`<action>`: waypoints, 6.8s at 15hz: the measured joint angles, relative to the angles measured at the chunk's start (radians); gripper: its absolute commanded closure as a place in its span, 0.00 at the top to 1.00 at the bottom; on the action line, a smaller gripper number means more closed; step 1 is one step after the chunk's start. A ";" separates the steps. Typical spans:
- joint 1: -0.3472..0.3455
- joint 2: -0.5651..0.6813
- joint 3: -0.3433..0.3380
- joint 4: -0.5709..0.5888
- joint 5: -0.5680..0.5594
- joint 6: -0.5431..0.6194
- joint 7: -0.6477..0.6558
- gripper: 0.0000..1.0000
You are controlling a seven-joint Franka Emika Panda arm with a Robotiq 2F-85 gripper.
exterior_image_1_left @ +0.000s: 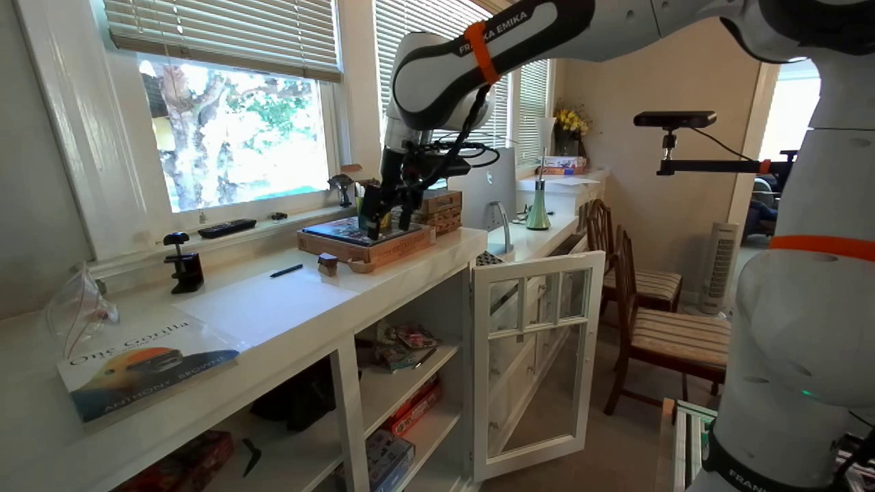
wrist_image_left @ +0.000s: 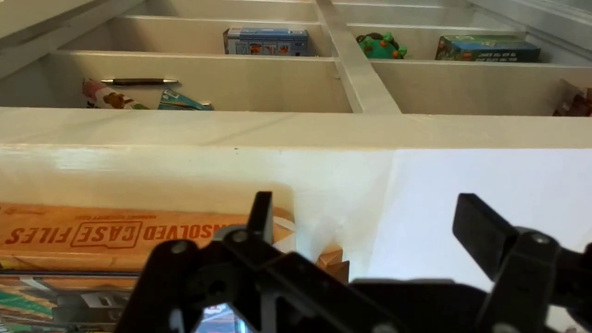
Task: Put the light brown block on the other blocks
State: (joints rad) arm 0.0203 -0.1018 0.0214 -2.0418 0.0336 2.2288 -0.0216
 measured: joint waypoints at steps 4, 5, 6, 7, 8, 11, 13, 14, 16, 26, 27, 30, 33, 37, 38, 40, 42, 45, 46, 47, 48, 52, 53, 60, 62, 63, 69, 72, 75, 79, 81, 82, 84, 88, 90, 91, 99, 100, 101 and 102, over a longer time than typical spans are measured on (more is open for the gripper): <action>0.000 0.005 0.001 0.000 0.000 0.006 0.001 1.00; 0.000 0.006 0.001 0.000 0.000 0.006 0.001 1.00; 0.000 0.011 0.001 0.000 0.000 0.017 0.001 1.00; 0.000 0.020 0.001 0.000 -0.001 0.041 -0.002 1.00; 0.000 0.032 0.002 0.000 -0.003 0.070 -0.003 1.00; 0.000 0.078 0.004 0.003 -0.014 0.157 -0.008 1.00; 0.000 0.110 0.004 0.014 -0.024 0.182 -0.007 1.00; 0.000 0.125 0.004 0.023 -0.030 0.183 -0.003 1.00; 0.000 0.149 0.003 0.041 -0.047 0.183 0.016 1.00; 0.000 0.245 -0.002 0.080 -0.058 0.235 0.022 1.00; -0.001 0.252 -0.002 0.080 -0.058 0.243 0.022 1.00; -0.001 0.267 -0.004 0.080 -0.058 0.256 0.021 1.00; -0.002 0.278 -0.006 0.080 -0.058 0.271 0.021 1.00; -0.002 0.289 -0.012 0.081 -0.058 0.299 0.021 0.58; -0.002 0.291 -0.013 0.081 -0.058 0.303 0.021 0.49; -0.002 0.294 -0.014 0.081 -0.058 0.307 0.021 0.35; -0.002 0.296 -0.015 0.081 -0.059 0.310 0.021 0.19; -0.002 0.300 -0.015 0.082 -0.059 0.316 0.020 0.00; -0.002 0.300 -0.014 0.085 -0.059 0.317 0.019 0.03; -0.001 0.300 -0.013 0.088 -0.059 0.317 0.018 0.04; 0.000 0.301 -0.011 0.090 -0.059 0.317 0.016 0.04; 0.000 0.298 0.000 0.101 -0.056 0.317 0.005 0.03; 0.000 0.295 0.003 0.103 -0.055 0.317 0.000 0.03; -0.002 0.240 0.001 0.103 -0.055 0.318 -0.008 0.03; -0.002 0.227 0.000 0.103 -0.055 0.320 -0.018 0.03; -0.002 0.223 0.000 0.103 -0.055 0.323 -0.027 0.03; 0.000 0.221 0.012 0.105 -0.057 0.361 -0.087 0.03; 0.004 0.222 0.015 0.105 -0.059 0.378 -0.113 0.03; 0.008 0.224 0.021 0.105 -0.059 0.382 -0.138 0.03; 0.008 0.230 0.027 0.105 -0.059 0.386 -0.180 0.03; 0.007 0.236 0.027 0.105 -0.058 0.395 -0.205 0.03; 0.006 0.240 0.027 0.105 -0.056 0.401 -0.219 0.03; 0.005 0.248 0.027 0.105 -0.053 0.414 -0.249 0.03; -0.001 0.263 0.031 0.105 -0.039 0.428 -0.320 0.03; -0.007 0.268 0.035 0.105 -0.031 0.429 -0.356 0.03; -0.010 0.269 0.038 0.105 -0.023 0.429 -0.374 0.03; -0.032 0.287 0.056 0.122 0.038 0.429 -0.493 0.03; -0.034 0.291 0.057 0.126 0.040 0.429 -0.500 0.03; -0.037 0.294 0.059 0.130 0.041 0.429 -0.507 0.03; -0.038 0.297 0.060 0.133 0.041 0.429 -0.512 0.03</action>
State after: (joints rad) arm -0.0179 0.1952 0.0816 -1.9087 0.0749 2.6580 -0.5337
